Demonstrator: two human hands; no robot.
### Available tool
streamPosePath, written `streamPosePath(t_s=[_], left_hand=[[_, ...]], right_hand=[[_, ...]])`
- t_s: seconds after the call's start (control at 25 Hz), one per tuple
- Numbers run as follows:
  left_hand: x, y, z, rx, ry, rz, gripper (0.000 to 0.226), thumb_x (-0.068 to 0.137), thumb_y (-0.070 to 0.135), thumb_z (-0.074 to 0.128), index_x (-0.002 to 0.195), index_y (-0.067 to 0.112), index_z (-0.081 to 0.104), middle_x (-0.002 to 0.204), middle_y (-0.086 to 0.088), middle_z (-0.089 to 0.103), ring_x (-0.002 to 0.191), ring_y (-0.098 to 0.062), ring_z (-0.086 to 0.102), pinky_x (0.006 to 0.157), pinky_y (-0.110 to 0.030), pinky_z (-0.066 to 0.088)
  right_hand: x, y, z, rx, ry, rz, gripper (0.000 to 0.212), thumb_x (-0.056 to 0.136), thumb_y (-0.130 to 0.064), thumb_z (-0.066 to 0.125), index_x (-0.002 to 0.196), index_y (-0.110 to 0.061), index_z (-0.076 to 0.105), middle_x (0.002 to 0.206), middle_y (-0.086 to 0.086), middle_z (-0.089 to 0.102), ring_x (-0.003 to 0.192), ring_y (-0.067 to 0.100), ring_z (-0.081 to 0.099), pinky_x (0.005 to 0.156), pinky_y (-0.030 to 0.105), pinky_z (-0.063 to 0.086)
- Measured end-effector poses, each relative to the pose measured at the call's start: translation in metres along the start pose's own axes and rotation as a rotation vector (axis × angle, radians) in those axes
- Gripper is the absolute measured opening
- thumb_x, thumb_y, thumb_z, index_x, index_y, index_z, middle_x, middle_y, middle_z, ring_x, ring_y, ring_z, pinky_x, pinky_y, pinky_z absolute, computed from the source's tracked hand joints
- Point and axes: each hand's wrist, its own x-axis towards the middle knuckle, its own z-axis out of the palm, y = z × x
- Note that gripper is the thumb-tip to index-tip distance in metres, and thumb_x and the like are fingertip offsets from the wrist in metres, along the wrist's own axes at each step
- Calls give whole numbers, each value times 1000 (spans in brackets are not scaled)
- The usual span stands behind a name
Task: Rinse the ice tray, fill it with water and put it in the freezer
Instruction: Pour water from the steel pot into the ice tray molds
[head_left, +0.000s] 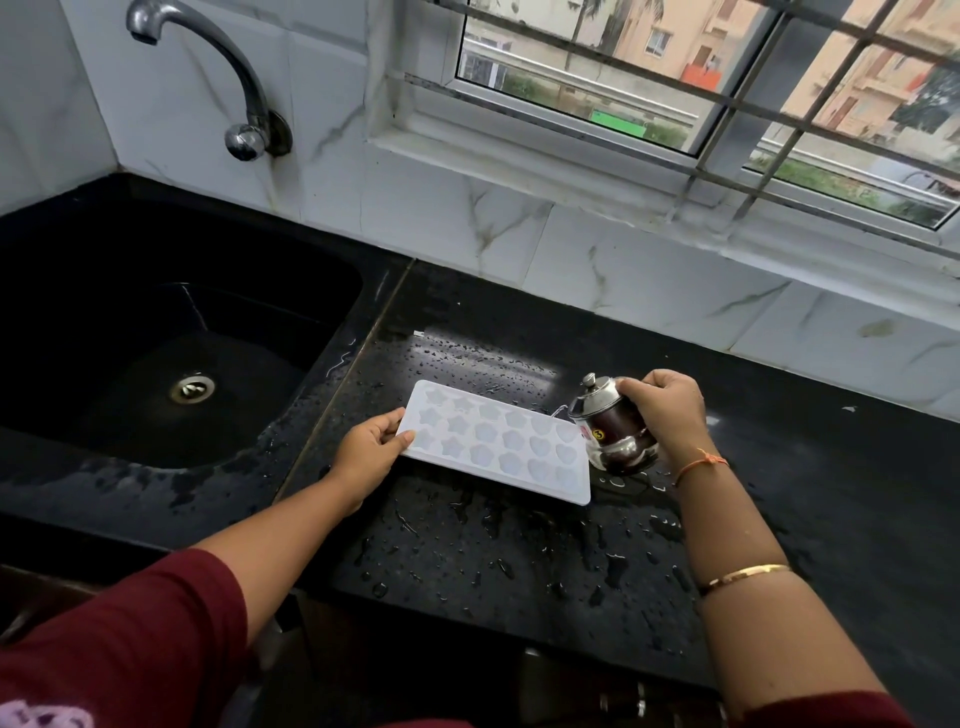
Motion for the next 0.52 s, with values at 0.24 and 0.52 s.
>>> streamPosePath(t_s=[0.24,0.52], left_hand=[[-2,3,3,-14,0,4,47,90,1,54,135,-3,42,138,-12,51,113,-13,51,100,-24,37],[-1,2,2,-2,0,7,48,90,3,56,136,-2,42,139,-11,50,114,-13,51,102,-25,37]], right_hand=[[2,5,-7,-44,31,22,33,76,-17,66,53,-15,43,58,2,45,67,22,46,64,34,40],[0,7,-7,-74,15,16,29,75,-16,66,55,-13,45,61,4,48,69,24,49,68,40,48]])
